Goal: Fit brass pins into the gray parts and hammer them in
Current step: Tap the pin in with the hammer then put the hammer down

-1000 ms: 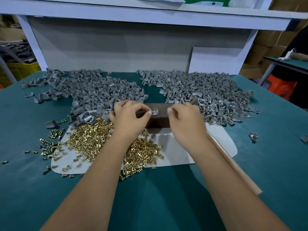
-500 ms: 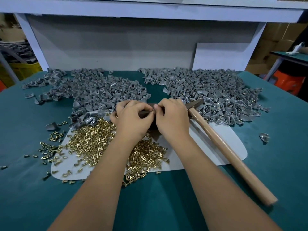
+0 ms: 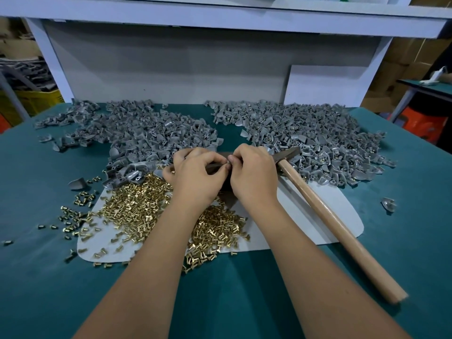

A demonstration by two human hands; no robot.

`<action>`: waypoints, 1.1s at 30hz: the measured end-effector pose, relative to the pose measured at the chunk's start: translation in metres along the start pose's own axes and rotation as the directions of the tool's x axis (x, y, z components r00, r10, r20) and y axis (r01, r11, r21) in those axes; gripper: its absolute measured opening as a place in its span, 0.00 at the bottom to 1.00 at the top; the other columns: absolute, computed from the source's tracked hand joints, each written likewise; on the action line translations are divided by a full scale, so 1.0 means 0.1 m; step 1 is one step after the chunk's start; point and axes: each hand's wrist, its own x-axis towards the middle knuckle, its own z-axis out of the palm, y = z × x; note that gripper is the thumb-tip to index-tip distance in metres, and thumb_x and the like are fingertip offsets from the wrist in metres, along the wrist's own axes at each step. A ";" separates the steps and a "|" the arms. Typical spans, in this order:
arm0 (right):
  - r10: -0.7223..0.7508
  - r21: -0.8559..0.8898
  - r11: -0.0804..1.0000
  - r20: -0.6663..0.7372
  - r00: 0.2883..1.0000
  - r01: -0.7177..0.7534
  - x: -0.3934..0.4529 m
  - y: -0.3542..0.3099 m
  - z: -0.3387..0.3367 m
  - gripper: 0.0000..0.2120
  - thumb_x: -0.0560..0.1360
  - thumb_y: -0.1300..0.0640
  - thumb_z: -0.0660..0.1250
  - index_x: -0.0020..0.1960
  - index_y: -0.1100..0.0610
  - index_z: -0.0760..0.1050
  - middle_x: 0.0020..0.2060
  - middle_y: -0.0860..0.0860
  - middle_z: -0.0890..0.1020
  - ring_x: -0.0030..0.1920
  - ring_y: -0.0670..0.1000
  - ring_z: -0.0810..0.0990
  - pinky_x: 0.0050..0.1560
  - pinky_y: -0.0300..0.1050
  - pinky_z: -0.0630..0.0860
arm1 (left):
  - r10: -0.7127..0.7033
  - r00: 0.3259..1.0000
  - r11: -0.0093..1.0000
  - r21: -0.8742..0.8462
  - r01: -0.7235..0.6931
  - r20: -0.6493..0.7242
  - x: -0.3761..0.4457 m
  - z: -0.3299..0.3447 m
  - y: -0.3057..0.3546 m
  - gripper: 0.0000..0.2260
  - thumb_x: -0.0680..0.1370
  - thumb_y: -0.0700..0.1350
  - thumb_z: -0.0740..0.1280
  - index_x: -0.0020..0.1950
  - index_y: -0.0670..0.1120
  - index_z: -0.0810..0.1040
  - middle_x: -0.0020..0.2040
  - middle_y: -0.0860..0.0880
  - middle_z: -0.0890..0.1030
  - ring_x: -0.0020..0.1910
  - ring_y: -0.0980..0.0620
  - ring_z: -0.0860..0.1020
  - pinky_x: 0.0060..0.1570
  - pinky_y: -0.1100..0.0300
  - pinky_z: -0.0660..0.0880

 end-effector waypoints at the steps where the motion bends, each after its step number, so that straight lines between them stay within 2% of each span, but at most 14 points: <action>1: 0.005 0.004 1.000 -0.002 1.000 -0.005 0.00 0.00 0.00 0.07 0.76 0.59 0.66 0.40 0.57 0.74 0.36 0.50 0.77 0.43 0.53 0.72 0.42 0.45 0.64 | -0.002 1.000 1.000 -0.004 0.002 -0.002 0.00 0.00 0.00 0.04 0.76 0.56 0.69 0.41 0.61 0.78 0.52 0.63 0.74 0.69 0.51 0.60 0.66 0.44 0.54; 5: 0.004 0.028 1.000 0.060 0.998 -0.006 -0.02 -0.01 -0.07 0.06 0.77 0.57 0.64 0.43 0.57 0.75 0.39 0.49 0.78 0.46 0.52 0.73 0.47 0.47 0.68 | 0.005 1.000 1.000 -0.012 -0.005 0.005 0.01 0.01 -0.02 0.08 0.76 0.56 0.69 0.38 0.63 0.75 0.52 0.63 0.74 0.69 0.50 0.61 0.67 0.42 0.54; 8: 0.072 0.143 0.985 0.161 0.984 -0.096 -0.03 -0.01 -0.29 0.08 0.79 0.55 0.61 0.48 0.55 0.77 0.43 0.47 0.79 0.49 0.50 0.74 0.50 0.47 0.72 | 0.004 1.000 1.000 -0.010 -0.004 0.006 0.01 0.02 -0.02 0.10 0.77 0.56 0.68 0.36 0.64 0.74 0.53 0.64 0.73 0.69 0.51 0.60 0.64 0.45 0.52; 9: 0.105 0.108 0.987 0.151 0.983 -0.122 -0.05 0.01 -0.40 0.08 0.80 0.54 0.60 0.51 0.54 0.78 0.44 0.46 0.79 0.49 0.49 0.75 0.49 0.45 0.73 | 0.000 1.000 1.000 -0.017 0.001 0.009 0.01 0.02 -0.03 0.09 0.77 0.56 0.68 0.37 0.64 0.74 0.53 0.64 0.73 0.69 0.52 0.60 0.64 0.46 0.51; 11: 0.143 -0.165 0.977 0.049 0.989 -0.133 -0.08 0.13 -0.66 0.10 0.79 0.53 0.59 0.54 0.54 0.77 0.46 0.48 0.78 0.51 0.52 0.75 0.47 0.45 0.72 | -0.012 1.000 1.000 -0.027 0.012 0.019 0.00 0.02 -0.03 0.08 0.77 0.56 0.68 0.39 0.62 0.75 0.54 0.64 0.73 0.69 0.52 0.60 0.64 0.46 0.50; 13: 0.266 -0.481 0.853 0.069 0.962 -0.201 -0.12 0.29 -0.94 0.12 0.78 0.51 0.59 0.50 0.57 0.76 0.44 0.54 0.76 0.50 0.58 0.75 0.44 0.49 0.70 | -0.017 1.000 1.000 -0.016 0.017 0.020 0.00 0.02 -0.02 0.05 0.77 0.56 0.68 0.41 0.61 0.77 0.55 0.64 0.73 0.69 0.52 0.59 0.65 0.46 0.50; 15: 0.478 -0.626 0.732 0.189 0.858 -0.270 -0.19 0.40 -1.10 0.12 0.78 0.49 0.59 0.41 0.56 0.72 0.36 0.52 0.72 0.43 0.58 0.74 0.41 0.46 0.69 | -0.020 1.000 1.000 0.011 0.020 -0.002 -0.01 0.03 -0.01 0.04 0.77 0.56 0.69 0.43 0.60 0.78 0.54 0.64 0.72 0.69 0.52 0.59 0.66 0.44 0.50; 16: 0.543 -0.652 0.703 0.235 0.806 -0.284 -0.23 0.43 -1.13 0.15 0.78 0.48 0.59 0.37 0.55 0.67 0.33 0.51 0.70 0.41 0.57 0.73 0.40 0.45 0.68 | -0.025 0.999 0.999 0.023 0.026 -0.020 -0.01 0.03 0.00 0.04 0.76 0.56 0.69 0.42 0.60 0.78 0.53 0.64 0.73 0.69 0.52 0.59 0.66 0.44 0.51; 17: 0.568 -0.655 0.697 0.256 0.782 -0.292 -0.27 0.44 -1.13 0.18 0.79 0.48 0.59 0.34 0.54 0.63 0.32 0.50 0.69 0.39 0.57 0.72 0.39 0.45 0.67 | -0.031 0.999 0.999 0.031 0.032 -0.037 -0.02 0.03 0.01 0.04 0.76 0.56 0.70 0.42 0.60 0.79 0.54 0.63 0.74 0.69 0.52 0.60 0.66 0.44 0.52; 19: 0.545 -0.620 0.726 0.255 0.799 -0.298 -0.32 0.44 -1.08 0.19 0.79 0.50 0.59 0.32 0.54 0.59 0.30 0.50 0.67 0.38 0.56 0.71 0.38 0.44 0.66 | -0.043 0.997 0.999 0.031 0.045 -0.058 -0.03 0.03 0.03 0.05 0.75 0.56 0.70 0.39 0.61 0.78 0.55 0.64 0.75 0.69 0.52 0.60 0.66 0.44 0.52; 24: 0.516 -0.516 0.795 0.299 0.802 -0.320 -0.33 0.47 -1.03 0.19 0.79 0.46 0.57 0.33 0.54 0.63 0.30 0.49 0.70 0.29 0.50 0.67 0.29 0.43 0.61 | -0.060 0.995 0.998 0.023 0.062 -0.077 -0.06 0.04 0.04 0.06 0.75 0.57 0.70 0.39 0.62 0.77 0.56 0.65 0.75 0.69 0.51 0.61 0.66 0.44 0.51; 28: 0.507 -0.501 0.806 0.311 0.804 -0.315 -0.29 0.44 -1.03 0.17 0.79 0.49 0.59 0.34 0.54 0.63 0.30 0.50 0.71 0.29 0.49 0.68 0.27 0.41 0.58 | -0.051 0.994 0.997 0.047 0.056 -0.099 -0.07 0.06 0.03 0.04 0.75 0.57 0.69 0.41 0.61 0.79 0.56 0.64 0.76 0.68 0.51 0.61 0.66 0.43 0.52; 31: 0.502 -0.450 0.817 0.246 0.829 -0.361 -0.21 0.40 -1.08 0.11 0.79 0.53 0.61 0.43 0.59 0.69 0.30 0.51 0.70 0.28 0.50 0.67 0.26 0.41 0.57 | -0.048 0.995 0.998 0.024 0.050 -0.085 -0.06 0.06 0.02 0.04 0.76 0.57 0.69 0.42 0.61 0.79 0.53 0.65 0.74 0.69 0.51 0.61 0.66 0.43 0.51; 33: 0.494 -0.428 0.819 0.189 0.849 -0.382 -0.19 0.37 -1.09 0.09 0.79 0.53 0.61 0.50 0.59 0.67 0.31 0.51 0.70 0.29 0.50 0.67 0.27 0.42 0.57 | -0.042 0.997 0.999 0.008 0.042 -0.058 -0.05 0.05 0.01 0.03 0.76 0.57 0.69 0.43 0.61 0.79 0.52 0.65 0.74 0.68 0.51 0.61 0.67 0.40 0.52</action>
